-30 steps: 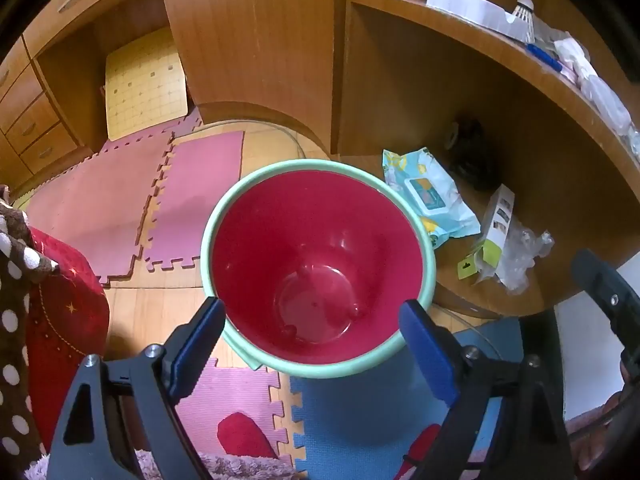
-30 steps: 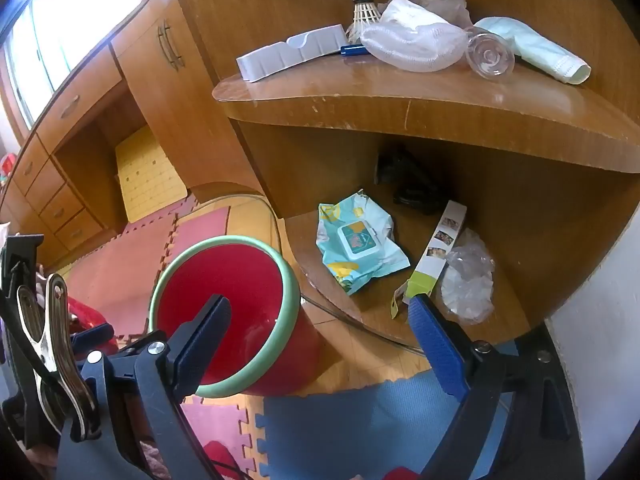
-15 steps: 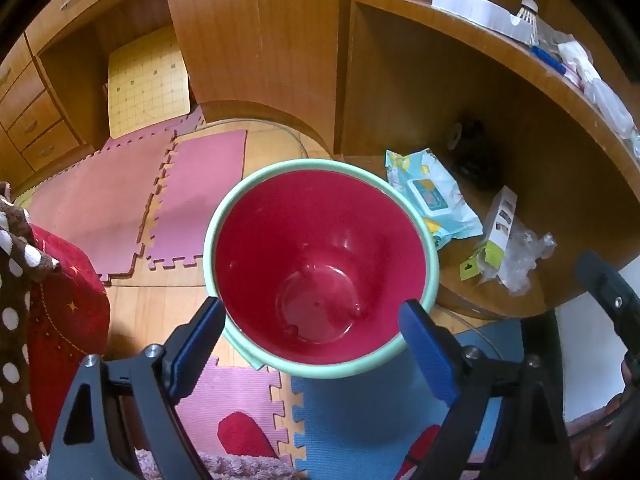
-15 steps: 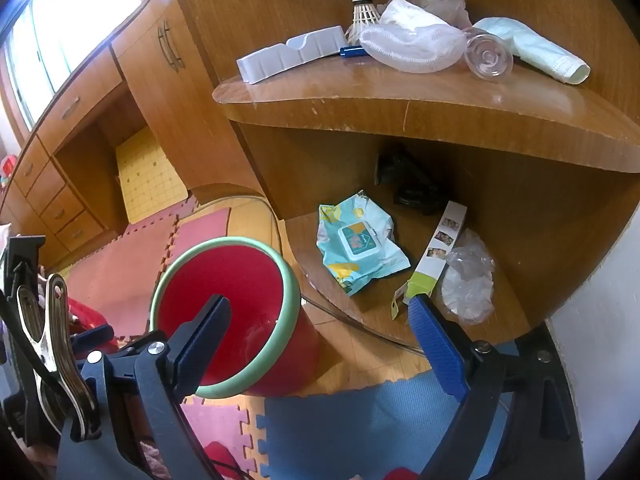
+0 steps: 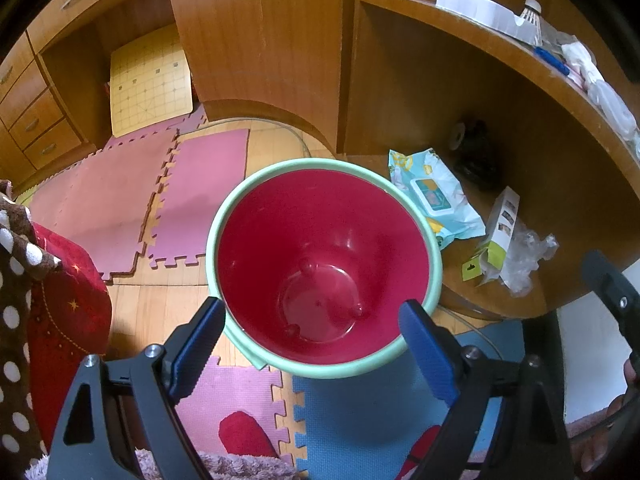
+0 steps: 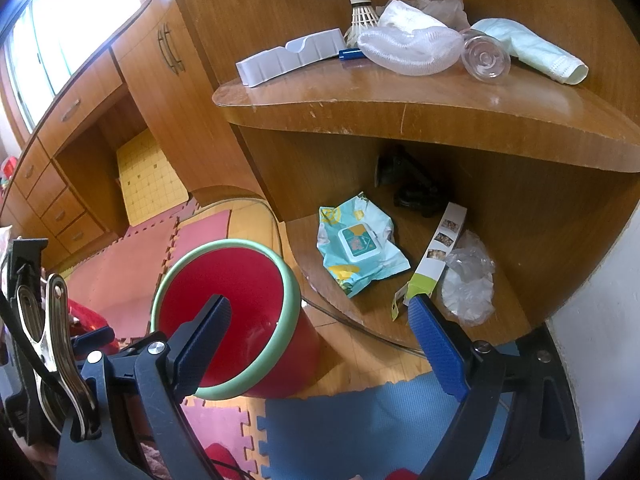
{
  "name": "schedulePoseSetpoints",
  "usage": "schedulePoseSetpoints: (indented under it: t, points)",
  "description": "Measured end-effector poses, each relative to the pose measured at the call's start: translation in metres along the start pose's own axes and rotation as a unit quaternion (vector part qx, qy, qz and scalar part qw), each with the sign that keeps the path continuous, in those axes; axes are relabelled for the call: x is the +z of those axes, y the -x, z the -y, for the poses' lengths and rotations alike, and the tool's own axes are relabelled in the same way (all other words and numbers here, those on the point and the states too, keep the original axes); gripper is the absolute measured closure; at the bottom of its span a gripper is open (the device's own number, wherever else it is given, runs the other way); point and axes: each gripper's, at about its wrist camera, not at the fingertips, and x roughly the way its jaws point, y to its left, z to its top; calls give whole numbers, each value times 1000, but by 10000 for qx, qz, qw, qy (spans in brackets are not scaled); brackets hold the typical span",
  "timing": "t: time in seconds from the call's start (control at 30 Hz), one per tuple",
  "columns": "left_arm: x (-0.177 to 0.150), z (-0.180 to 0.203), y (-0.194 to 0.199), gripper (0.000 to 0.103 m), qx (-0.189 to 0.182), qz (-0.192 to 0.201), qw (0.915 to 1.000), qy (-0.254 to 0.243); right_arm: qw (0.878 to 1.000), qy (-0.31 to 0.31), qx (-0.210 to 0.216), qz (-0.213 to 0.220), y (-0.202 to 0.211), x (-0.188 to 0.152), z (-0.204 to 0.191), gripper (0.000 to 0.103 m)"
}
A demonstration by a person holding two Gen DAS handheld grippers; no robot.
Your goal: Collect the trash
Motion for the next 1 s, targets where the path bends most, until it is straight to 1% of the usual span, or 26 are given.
schedulePoseSetpoints:
  t: [1.0]
  points:
    - [1, -2, -1, 11, 2, -17, 10000, -10, 10000, -13, 1, 9, 0, 0, 1, 11]
